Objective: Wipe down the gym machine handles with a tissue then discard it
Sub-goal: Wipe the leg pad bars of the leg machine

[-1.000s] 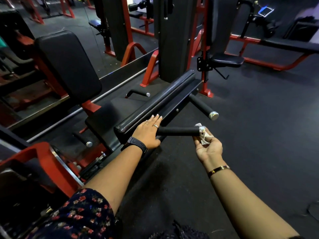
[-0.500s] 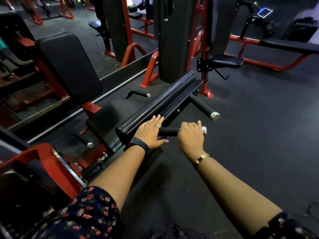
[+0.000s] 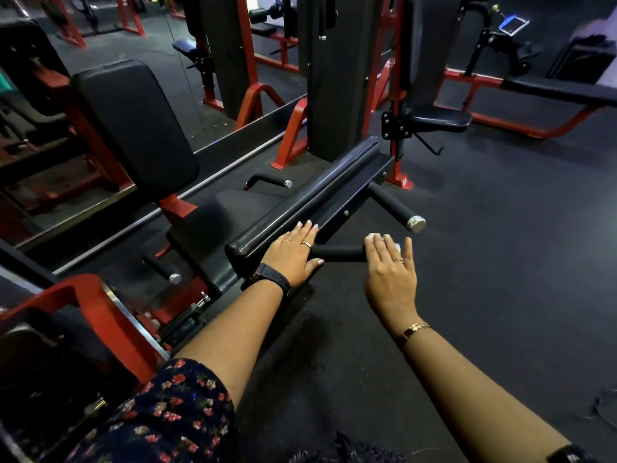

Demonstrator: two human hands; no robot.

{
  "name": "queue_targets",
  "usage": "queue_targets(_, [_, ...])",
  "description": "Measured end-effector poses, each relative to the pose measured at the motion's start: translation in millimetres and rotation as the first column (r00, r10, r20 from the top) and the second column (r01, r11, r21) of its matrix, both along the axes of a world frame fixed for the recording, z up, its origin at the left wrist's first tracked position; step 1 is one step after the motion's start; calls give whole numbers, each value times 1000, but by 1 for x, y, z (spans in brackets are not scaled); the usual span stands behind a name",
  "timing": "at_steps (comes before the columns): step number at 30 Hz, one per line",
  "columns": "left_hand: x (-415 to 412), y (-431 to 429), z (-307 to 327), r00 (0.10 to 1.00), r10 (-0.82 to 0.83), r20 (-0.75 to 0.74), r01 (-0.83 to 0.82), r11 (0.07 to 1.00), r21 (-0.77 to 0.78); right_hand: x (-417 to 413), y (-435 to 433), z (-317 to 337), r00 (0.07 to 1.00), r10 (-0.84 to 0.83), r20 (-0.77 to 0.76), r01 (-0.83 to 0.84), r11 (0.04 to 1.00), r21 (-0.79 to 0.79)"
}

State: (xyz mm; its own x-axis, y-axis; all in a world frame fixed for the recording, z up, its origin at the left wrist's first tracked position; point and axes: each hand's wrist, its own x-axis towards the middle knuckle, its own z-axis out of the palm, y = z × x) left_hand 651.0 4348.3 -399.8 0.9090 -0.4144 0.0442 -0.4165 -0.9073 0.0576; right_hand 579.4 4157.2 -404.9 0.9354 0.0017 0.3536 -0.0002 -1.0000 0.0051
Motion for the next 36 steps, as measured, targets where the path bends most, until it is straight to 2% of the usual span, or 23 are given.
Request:
queue_targets(2, [0,0,1,1000,-2,-2,2,1000,-5,5,14,2,998,-48,-31,48,999,19])
queue_targets(4, [0,0,1,1000,-2,-1,2,1000,-2,13,32,8,996,-28,-90,32,999,39])
queue_targets(8, [0,0,3,1000,-8,-18,8,1000,0,28,60,16,964,182,-192,-164,981,103])
queue_targets(12, [0,1,4,999,-8,-40,8,1000,-5,28,58,17,926,301,-226,-299,953,43])
queue_targets(14, [-1,0,3,999,-9,-47,9,1000,-8,22,42,17,931,307,-197,-316,949,-14])
queue_targets(16, [-3,-1,2,999,-10,-41,10,1000,1,17,22,15,968,225,-114,-231,972,-37])
queue_targets(19, [-4,-2,1,1000,-7,-16,8,999,33,9,6,16,991,58,-123,-70,993,-96])
queue_targets(22, [-5,-3,1,1000,-8,-13,8,999,50,9,19,11,990,-24,-136,9,994,-111])
queue_targets(24, [-6,-3,2,1000,-9,-12,10,998,65,11,35,9,991,7,-131,-21,995,-102])
queue_targets(28, [-6,-3,4,1000,-15,-4,16,995,98,19,62,9,956,243,-164,-250,968,-26])
queue_targets(32, [-7,-2,4,1000,-5,-9,6,997,75,16,48,8,938,294,-182,-310,949,-62])
queue_targets(36, [-6,-2,3,1000,-11,-28,12,999,35,6,-1,-2,962,271,-24,-272,959,-85])
